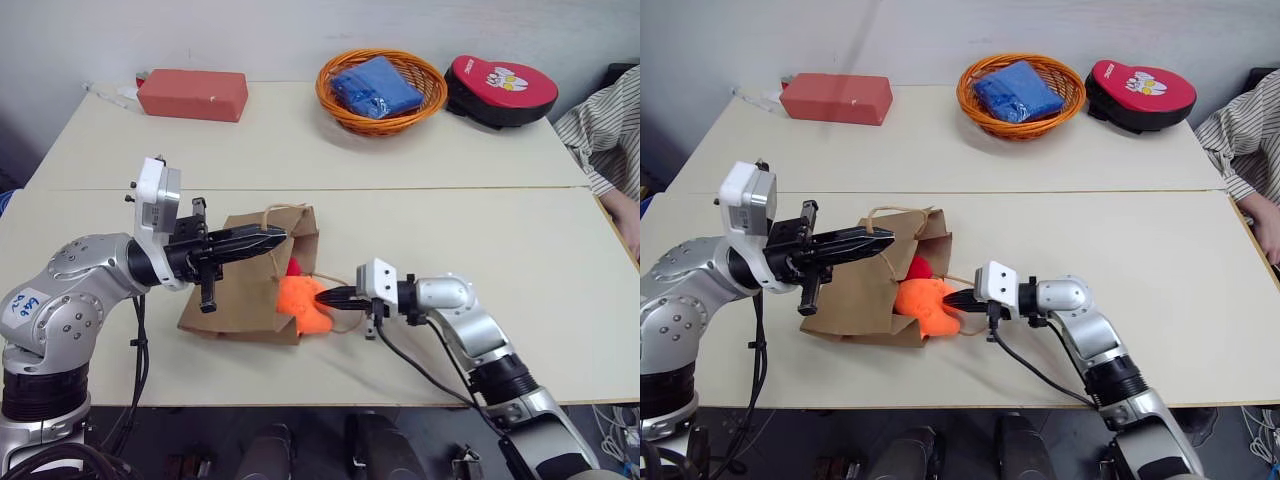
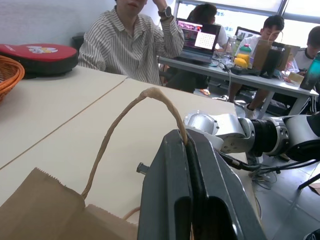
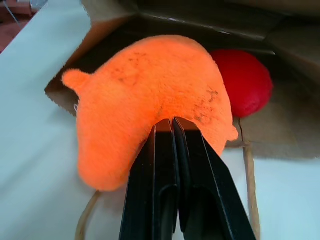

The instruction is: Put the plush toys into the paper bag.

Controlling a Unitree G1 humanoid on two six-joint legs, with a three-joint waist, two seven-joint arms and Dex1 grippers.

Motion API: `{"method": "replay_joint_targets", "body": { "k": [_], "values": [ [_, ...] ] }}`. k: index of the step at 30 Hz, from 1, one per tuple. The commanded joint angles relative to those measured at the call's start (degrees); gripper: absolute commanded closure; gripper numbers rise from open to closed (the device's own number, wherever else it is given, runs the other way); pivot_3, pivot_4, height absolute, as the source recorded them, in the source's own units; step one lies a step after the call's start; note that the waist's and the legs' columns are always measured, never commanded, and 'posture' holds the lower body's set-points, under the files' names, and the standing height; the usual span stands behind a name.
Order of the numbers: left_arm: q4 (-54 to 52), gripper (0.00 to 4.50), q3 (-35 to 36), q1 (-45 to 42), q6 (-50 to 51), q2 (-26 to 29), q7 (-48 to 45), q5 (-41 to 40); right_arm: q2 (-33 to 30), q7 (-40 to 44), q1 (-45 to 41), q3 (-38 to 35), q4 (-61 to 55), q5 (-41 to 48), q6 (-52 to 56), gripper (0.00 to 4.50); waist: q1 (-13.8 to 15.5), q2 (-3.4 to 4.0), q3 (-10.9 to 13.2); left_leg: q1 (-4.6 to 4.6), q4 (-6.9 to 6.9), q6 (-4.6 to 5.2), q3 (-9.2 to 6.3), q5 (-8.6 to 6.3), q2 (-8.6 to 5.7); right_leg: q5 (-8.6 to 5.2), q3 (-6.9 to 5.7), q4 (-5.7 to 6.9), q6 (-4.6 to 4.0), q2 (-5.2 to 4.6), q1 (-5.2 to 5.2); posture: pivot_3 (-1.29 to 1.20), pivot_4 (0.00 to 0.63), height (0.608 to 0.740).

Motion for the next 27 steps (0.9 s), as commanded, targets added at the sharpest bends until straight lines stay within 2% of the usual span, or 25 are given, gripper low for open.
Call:
{"method": "replay_joint_targets", "body": {
  "k": [1,11,14,17,22,27],
  "values": [
    [-1.02,4.50,0.81,-1.09,-0.51,0.00,0.50,-1.06,3.07,-1.82,-2.37,1.12,-0.97,-0.03,0.55,4.43,-0.07,0.00,0.00,0.00,0.00,0.00,0.00,0.00,0.00,0.00,0.00,0.00,0.00,0.00,0.00,0.00,0.150,0.740],
    [-0.54,4.50,0.01,-0.83,-1.18,-1.04,0.40,-0.33,11.72,-6.47,-6.75,5.98,4.92,-3.82,3.66,4.43,-0.12,0.00,0.00,0.02,-0.01,-0.02,0.00,0.01,0.00,0.00,-0.01,0.01,0.00,0.01,-0.01,0.00,0.150,0.740],
    [-0.70,4.50,0.09,-0.71,-1.23,-1.19,0.58,-0.35,12.76,-6.88,-7.16,4.47,3.74,-2.28,4.18,4.43,-0.15,0.00,0.00,0.02,-0.02,-0.02,-0.01,0.01,0.00,0.00,-0.01,0.02,0.00,0.01,-0.02,0.00,0.150,0.740],
    [-0.62,4.50,0.52,-0.42,-1.29,-0.91,0.31,-0.31,9.73,-4.77,-6.72,0.71,0.48,1.03,4.22,4.43,-0.07,0.00,0.00,0.02,-0.01,-0.02,-0.01,0.00,-0.01,0.00,-0.01,0.02,0.00,0.01,-0.01,0.00,0.150,0.740],
    [-0.39,4.50,0.34,-0.56,-1.49,-0.74,-0.14,-0.02,2.92,-1.15,-4.63,-3.75,-4.88,6.66,10.07,4.43,0.08,0.00,0.00,0.02,0.02,-0.01,-0.04,0.00,-0.03,0.00,-0.02,-0.02,0.00,-0.02,0.05,0.00,0.150,0.740],
    [-0.06,4.50,0.23,-0.88,-1.61,-0.56,-0.52,0.08,-3.82,0.69,-1.21,-1.34,-3.92,1.84,6.89,4.43,-0.04,0.00,0.00,0.02,-0.03,-0.01,-0.04,0.00,-0.01,0.00,-0.02,-0.02,0.00,-0.01,0.03,0.00,0.150,0.740]
  ]
}}
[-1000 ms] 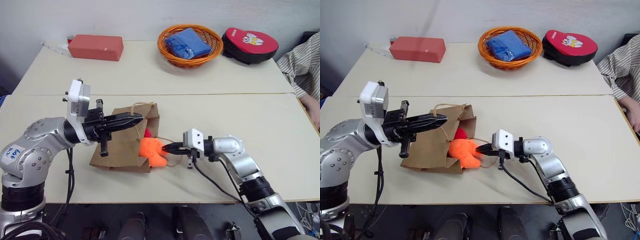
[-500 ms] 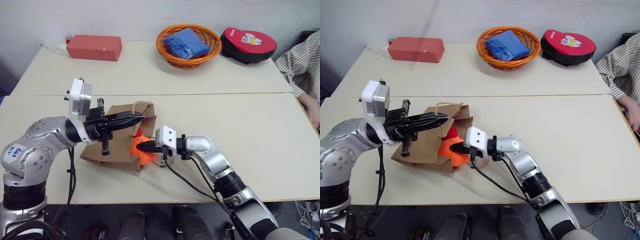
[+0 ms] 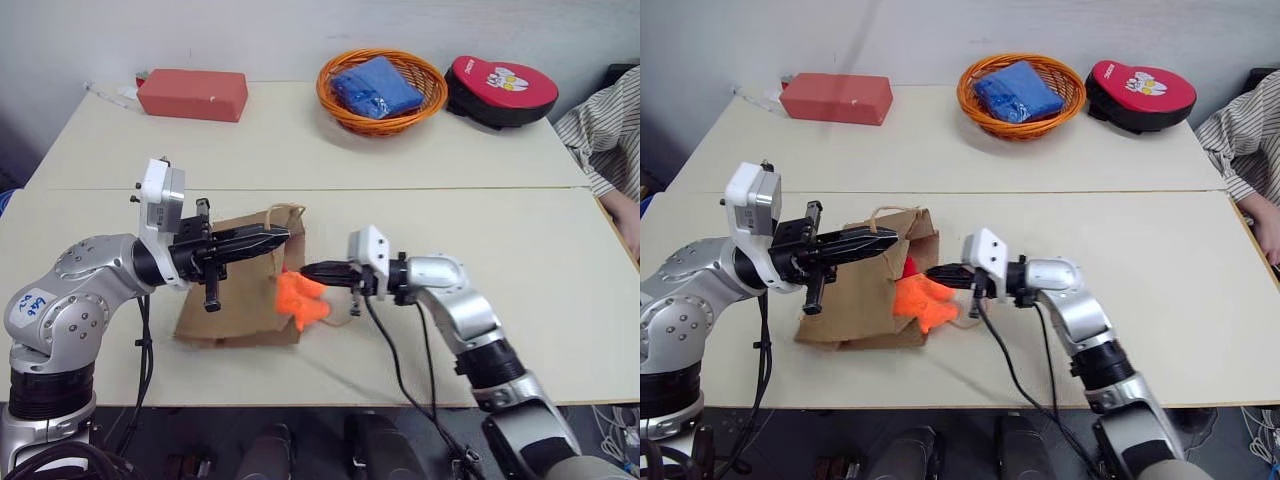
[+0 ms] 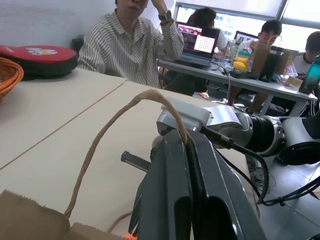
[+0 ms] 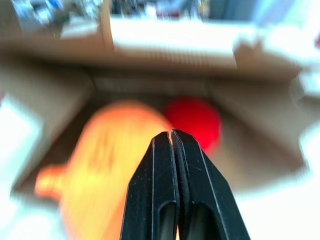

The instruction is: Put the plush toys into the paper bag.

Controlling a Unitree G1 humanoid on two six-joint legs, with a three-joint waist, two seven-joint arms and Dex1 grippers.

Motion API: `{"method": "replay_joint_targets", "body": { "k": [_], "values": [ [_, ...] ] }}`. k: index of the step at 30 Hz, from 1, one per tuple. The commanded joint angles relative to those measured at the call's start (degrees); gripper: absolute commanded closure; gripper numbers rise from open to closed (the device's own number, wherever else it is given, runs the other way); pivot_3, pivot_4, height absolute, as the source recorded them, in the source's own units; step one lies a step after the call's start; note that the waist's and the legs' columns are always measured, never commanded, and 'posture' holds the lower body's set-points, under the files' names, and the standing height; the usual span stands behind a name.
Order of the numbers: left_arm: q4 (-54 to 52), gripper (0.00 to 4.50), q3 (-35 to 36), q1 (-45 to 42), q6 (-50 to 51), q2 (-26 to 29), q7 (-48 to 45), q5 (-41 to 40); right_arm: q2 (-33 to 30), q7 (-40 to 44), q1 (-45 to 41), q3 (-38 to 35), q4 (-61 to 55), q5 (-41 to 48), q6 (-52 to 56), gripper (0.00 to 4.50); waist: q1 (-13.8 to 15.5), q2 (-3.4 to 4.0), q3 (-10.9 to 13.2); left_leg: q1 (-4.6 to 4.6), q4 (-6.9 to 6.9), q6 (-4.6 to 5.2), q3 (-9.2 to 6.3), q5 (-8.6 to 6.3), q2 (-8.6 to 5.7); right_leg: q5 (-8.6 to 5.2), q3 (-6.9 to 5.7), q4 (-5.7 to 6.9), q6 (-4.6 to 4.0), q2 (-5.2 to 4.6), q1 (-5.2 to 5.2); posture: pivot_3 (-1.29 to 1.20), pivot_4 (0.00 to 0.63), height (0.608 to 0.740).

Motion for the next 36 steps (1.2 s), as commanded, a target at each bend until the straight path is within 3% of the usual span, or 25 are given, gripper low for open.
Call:
{"method": "replay_joint_targets", "body": {
  "k": [1,10,16,24,33,36],
  "values": [
    [-0.37,4.50,0.80,-0.89,-0.97,0.62,-0.54,-0.23,-2.21,1.59,1.60,2.48,-0.65,-3.16,-3.50,4.43,-0.17,0.00,0.00,0.00,-0.01,0.00,0.02,0.00,0.00,0.00,0.02,0.00,0.00,0.00,-0.01,0.00,0.150,0.740],
    [-0.32,4.50,0.77,-1.04,-0.76,0.69,-0.65,-0.38,-0.27,0.34,2.67,5.53,2.00,-6.32,-5.57,4.43,-0.05,0.00,0.00,0.01,0.02,0.00,0.04,0.00,0.01,0.00,0.04,0.02,0.00,0.01,-0.01,0.00,0.150,0.740],
    [-0.63,4.50,0.28,-0.92,-1.12,-0.27,0.08,-0.24,8.49,-2.25,-0.65,8.90,3.87,-7.39,-6.61,4.43,-0.27,0.00,0.00,0.01,0.00,-0.01,0.04,0.01,0.02,0.00,0.03,0.05,0.00,0.03,-0.04,0.00,0.150,0.740],
    [-1.13,4.50,0.47,0.25,-1.35,-0.47,0.21,-0.38,14.89,-5.27,-4.52,11.43,7.58,-10.05,-5.96,4.43,-0.07,-0.01,-0.01,0.01,0.04,-0.02,-0.02,0.01,-0.01,0.00,-0.01,0.01,0.00,0.00,0.00,0.00,0.150,0.740],
    [-1.71,4.50,1.07,1.46,-1.43,-0.65,0.75,-0.77,22.91,-20.18,-11.72,10.47,22.81,-17.09,-2.96,4.43,-0.65,-0.01,-0.01,0.02,-0.02,-0.06,0.00,0.03,0.00,-0.01,0.00,0.11,-0.02,0.04,-0.09,0.00,0.150,0.740],
    [-1.76,4.50,1.33,1.75,-1.56,-0.56,0.77,-0.81,22.62,-16.95,-11.20,10.02,19.83,-14.53,-1.46,4.43,-0.63,-0.01,-0.01,0.02,0.00,-0.06,0.00,0.03,0.00,-0.01,0.01,0.10,-0.02,0.03,-0.08,0.00,0.150,0.740]
  ]
}}
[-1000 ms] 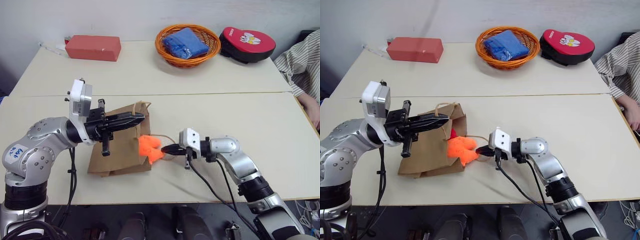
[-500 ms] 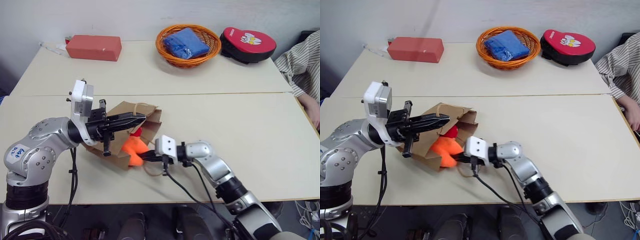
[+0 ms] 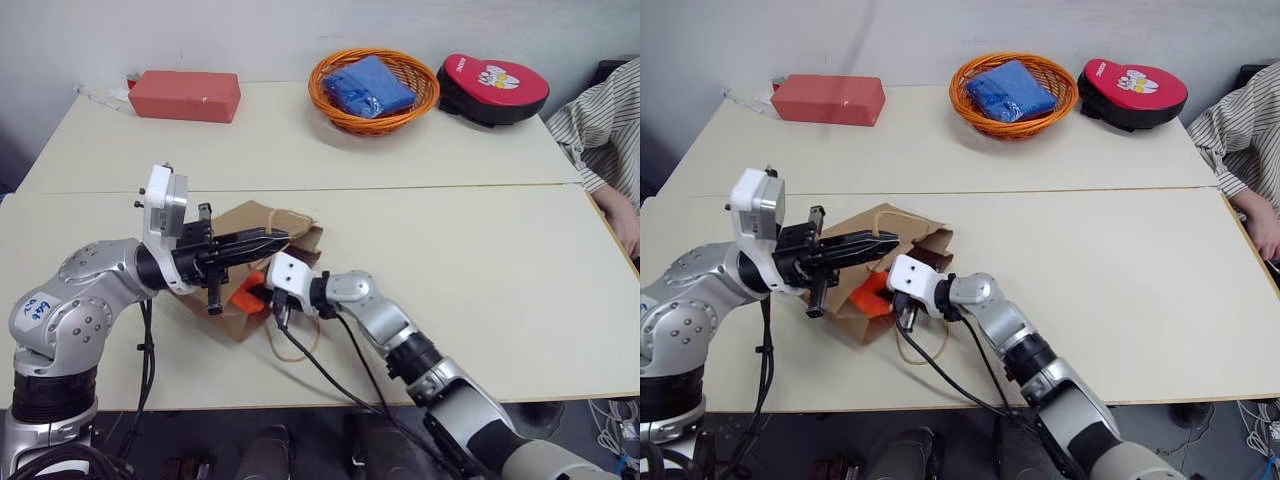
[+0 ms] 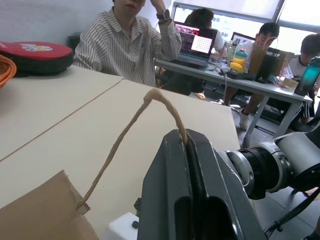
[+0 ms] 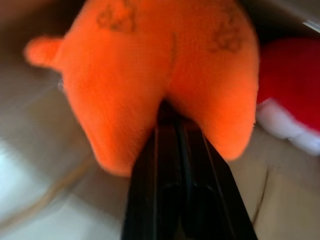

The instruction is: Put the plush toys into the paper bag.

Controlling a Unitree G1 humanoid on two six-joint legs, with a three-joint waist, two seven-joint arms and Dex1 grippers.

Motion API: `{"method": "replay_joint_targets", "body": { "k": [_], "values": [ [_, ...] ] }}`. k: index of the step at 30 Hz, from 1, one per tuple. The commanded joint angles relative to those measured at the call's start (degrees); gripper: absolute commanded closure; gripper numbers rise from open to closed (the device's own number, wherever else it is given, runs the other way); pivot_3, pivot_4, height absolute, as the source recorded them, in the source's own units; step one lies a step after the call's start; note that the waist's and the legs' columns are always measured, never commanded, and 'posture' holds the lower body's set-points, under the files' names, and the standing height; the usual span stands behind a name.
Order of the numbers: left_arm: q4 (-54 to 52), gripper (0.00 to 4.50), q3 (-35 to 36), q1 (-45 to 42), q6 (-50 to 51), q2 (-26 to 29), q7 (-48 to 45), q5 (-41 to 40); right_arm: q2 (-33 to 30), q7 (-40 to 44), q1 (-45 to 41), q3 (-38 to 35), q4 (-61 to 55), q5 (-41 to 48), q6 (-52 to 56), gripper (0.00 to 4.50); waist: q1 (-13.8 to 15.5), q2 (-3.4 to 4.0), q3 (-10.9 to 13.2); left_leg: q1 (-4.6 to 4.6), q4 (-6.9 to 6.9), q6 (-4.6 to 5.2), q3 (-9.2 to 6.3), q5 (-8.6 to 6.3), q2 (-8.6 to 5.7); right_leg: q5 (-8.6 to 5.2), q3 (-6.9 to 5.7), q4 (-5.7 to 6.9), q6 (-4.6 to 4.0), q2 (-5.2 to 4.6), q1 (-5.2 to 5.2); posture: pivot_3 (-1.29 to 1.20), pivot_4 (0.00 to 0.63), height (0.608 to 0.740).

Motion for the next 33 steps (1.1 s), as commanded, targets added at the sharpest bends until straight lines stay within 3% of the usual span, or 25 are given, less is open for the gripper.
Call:
{"method": "replay_joint_targets", "body": {
  "k": [1,4,7,13,16,18,21,26,30,33],
  "values": [
    [-1.54,4.50,1.72,0.53,-1.52,0.22,-0.23,-0.62,-1.08,4.55,1.44,-1.46,-5.90,3.66,1.82,4.43,0.17,0.00,0.00,0.00,0.00,0.00,-0.01,0.00,0.00,0.00,-0.01,0.00,0.00,0.00,0.01,0.00,0.150,0.740],
    [-1.29,4.50,2.00,0.73,-1.86,0.49,-0.45,-0.39,-3.78,8.23,3.70,-3.52,-13.51,7.82,5.76,4.43,0.44,0.00,0.00,-0.01,0.00,0.01,-0.02,-0.01,0.00,0.00,-0.01,-0.02,0.00,-0.02,0.04,0.00,0.150,0.740],
    [-1.24,4.50,2.34,1.15,-2.23,0.81,-0.62,-0.16,-10.08,12.89,5.11,-5.50,-23.16,11.98,14.46,3.83,0.55,0.00,0.00,-0.01,0.01,0.02,-0.01,-0.01,-0.01,0.00,0.00,-0.06,0.01,-0.03,0.06,0.00,0.150,0.740],
    [-1.73,4.50,2.62,1.89,-2.52,1.00,-0.38,-0.26,-22.83,20.03,6.62,-10.63,-35.76,21.71,28.53,1.83,0.62,0.00,0.01,-0.01,-0.02,0.04,-0.02,-0.03,0.00,0.00,0.00,-0.10,0.00,-0.03,0.06,0.00,0.150,0.740],
    [-2.16,4.50,2.62,2.20,-2.55,0.93,-0.16,-0.31,-27.37,21.03,7.37,-13.73,-37.02,24.92,32.20,0.58,0.54,0.00,0.01,-0.01,-0.07,0.04,-0.01,-0.03,0.01,0.00,0.02,-0.10,0.00,-0.02,0.05,0.00,0.150,0.740],
    [-2.37,4.50,2.48,2.25,-2.66,0.79,0.00,-0.27,-30.05,20.67,8.03,-17.09,-36.36,27.77,37.02,0.04,0.60,0.00,0.01,-0.01,-0.07,0.04,0.00,-0.03,0.02,0.00,0.02,-0.10,0.00,-0.02,0.04,0.00,0.150,0.740],
    [-2.88,4.50,2.49,2.37,-2.70,0.56,0.48,-0.58,-34.05,18.57,9.15,-22.82,-34.41,33.01,48.99,0.01,0.83,-0.01,0.01,-0.02,-0.07,0.06,-0.01,-0.04,0.01,0.00,0.02,-0.13,0.00,-0.04,0.06,0.00,0.150,0.740],
    [-3.57,4.50,2.34,2.69,-2.68,0.35,1.09,-1.03,-39.72,15.47,11.35,-23.93,-34.21,38.06,69.89,0.01,1.50,-0.01,0.01,-0.03,-0.06,0.09,0.00,-0.05,0.01,0.00,0.02,-0.17,0.00,-0.07,0.09,0.00,0.150,0.740],
    [-3.82,4.50,2.20,2.71,-2.58,0.24,1.42,-1.25,-35.29,10.51,11.08,-26.76,-36.12,45.05,84.63,0.01,1.36,-0.03,-0.01,-0.01,-0.09,0.09,0.03,-0.05,0.05,0.00,0.05,-0.16,0.00,-0.03,0.08,0.00,0.150,0.740],
    [-3.92,4.50,2.20,2.59,-2.45,0.24,1.66,-1.38,-32.53,4.42,11.96,-27.50,-35.63,52.32,86.34,0.01,1.41,-0.03,-0.01,-0.01,-0.08,0.09,0.03,-0.05,0.05,0.00,0.05,-0.14,0.00,-0.03,0.08,0.00,0.150,0.740]
  ]
}}
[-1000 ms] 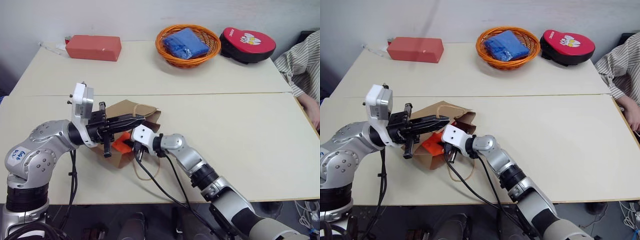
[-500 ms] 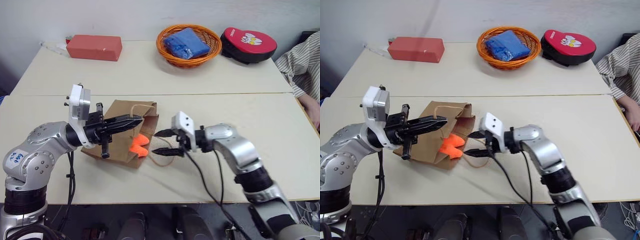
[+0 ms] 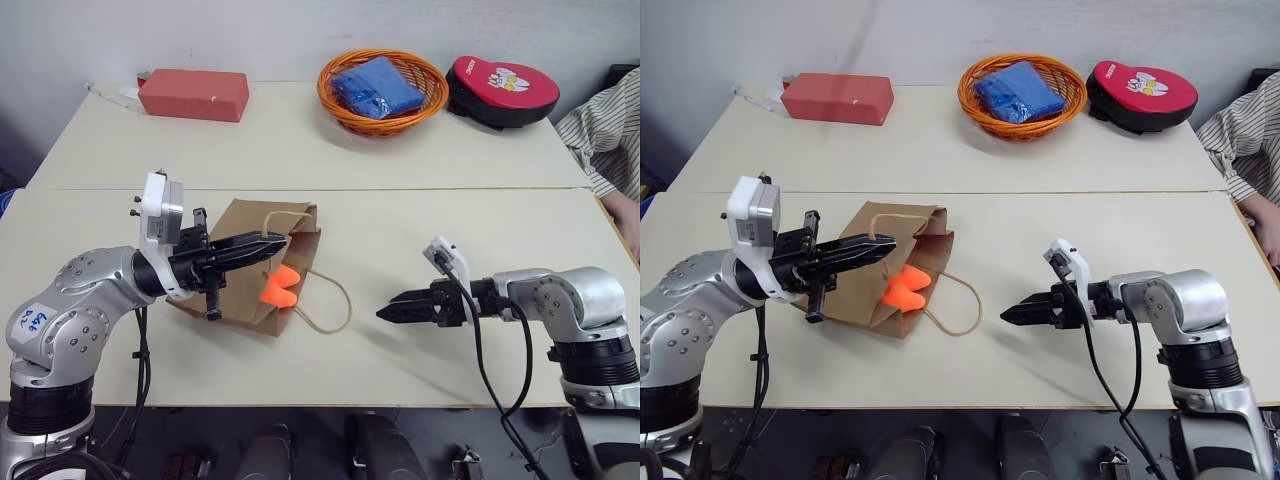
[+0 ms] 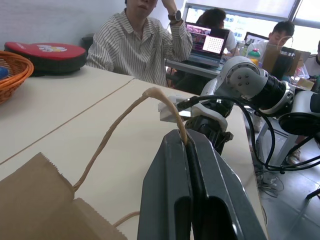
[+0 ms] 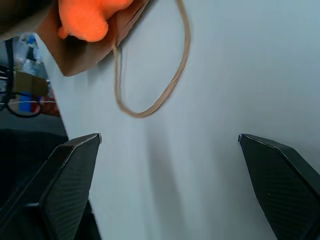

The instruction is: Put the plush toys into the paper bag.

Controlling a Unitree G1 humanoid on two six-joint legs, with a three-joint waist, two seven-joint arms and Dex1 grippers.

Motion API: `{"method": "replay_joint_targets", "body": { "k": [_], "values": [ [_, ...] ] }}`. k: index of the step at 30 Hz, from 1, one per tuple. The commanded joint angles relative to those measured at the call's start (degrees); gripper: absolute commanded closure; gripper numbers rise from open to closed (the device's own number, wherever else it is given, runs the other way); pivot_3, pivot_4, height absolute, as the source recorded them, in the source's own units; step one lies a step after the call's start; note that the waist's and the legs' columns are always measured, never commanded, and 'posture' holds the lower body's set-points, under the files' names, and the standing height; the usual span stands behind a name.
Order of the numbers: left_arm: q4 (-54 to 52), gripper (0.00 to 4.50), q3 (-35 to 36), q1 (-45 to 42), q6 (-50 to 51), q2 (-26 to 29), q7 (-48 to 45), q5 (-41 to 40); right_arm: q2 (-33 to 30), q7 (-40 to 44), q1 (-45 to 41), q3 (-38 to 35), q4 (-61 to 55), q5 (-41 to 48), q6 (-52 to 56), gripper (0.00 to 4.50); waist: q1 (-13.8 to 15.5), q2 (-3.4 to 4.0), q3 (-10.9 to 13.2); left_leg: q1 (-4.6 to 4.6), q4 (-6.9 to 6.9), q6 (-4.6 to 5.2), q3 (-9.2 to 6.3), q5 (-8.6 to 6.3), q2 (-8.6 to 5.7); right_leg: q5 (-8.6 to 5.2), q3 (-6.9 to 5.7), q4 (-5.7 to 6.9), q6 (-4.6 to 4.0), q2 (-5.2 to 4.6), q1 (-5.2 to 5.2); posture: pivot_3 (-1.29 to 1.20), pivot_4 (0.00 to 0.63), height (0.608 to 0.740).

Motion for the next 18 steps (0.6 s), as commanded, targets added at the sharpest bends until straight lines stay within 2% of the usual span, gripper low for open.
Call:
{"method": "replay_joint_targets", "body": {
  "k": [1,5,8,10,12,18],
  "values": [
    [-1.65,4.50,1.33,-0.18,-0.83,-0.01,0.22,-1.21,4.32,-7.76,1.83,-0.59,-0.76,8.83,3.37,0.01,0.10,0.00,0.00,0.00,0.00,0.00,0.00,0.00,0.00,0.00,0.00,0.00,0.00,0.00,0.00,0.00,0.150,0.740],
    [-1.53,4.50,1.07,-0.59,-0.80,-0.11,0.50,-1.15,16.44,-22.55,1.23,-5.75,2.51,11.99,3.37,0.01,-0.32,-0.03,-0.02,0.00,0.01,0.00,0.01,0.00,-0.01,0.00,0.00,0.02,0.00,0.00,0.00,0.00,0.150,0.740],
    [-1.52,4.50,0.89,-0.72,-0.87,-0.30,0.77,-1.07,24.05,-31.74,0.01,-12.09,3.69,8.20,3.37,0.54,-0.83,-0.02,-0.02,0.01,0.00,-0.03,0.00,0.02,-0.01,0.00,0.00,0.08,0.00,0.00,-0.02,0.00,0.150,0.740],
    [-1.50,4.50,0.97,-0.66,-0.89,-0.23,0.77,-1.05,26.80,-35.07,-1.23,-15.79,5.25,8.59,3.37,1.30,-0.79,-0.01,-0.02,0.01,0.01,-0.03,0.00,0.02,-0.03,0.00,0.00,0.10,0.00,0.00,-0.02,0.00,0.150,0.740],
    [-1.45,4.50,1.10,-0.71,-0.90,-0.14,0.77,-1.04,28.06,-37.00,-2.28,-18.05,6.14,9.24,3.37,1.87,-0.77,-0.01,-0.02,0.01,0.01,-0.02,0.01,0.02,-0.04,0.00,0.01,0.10,0.00,0.00,-0.02,0.00,0.150,0.740],
    [-1.14,4.50,1.49,-1.11,-0.94,0.49,0.55,-0.82,24.89,-36.47,-3.24,-16.67,3.88,10.89,3.37,3.89,-0.82,-0.01,-0.02,0.00,-0.04,-0.01,0.00,0.01,-0.05,0.00,0.00,0.07,0.00,-0.01,-0.02,0.00,0.150,0.740]
  ]
}}
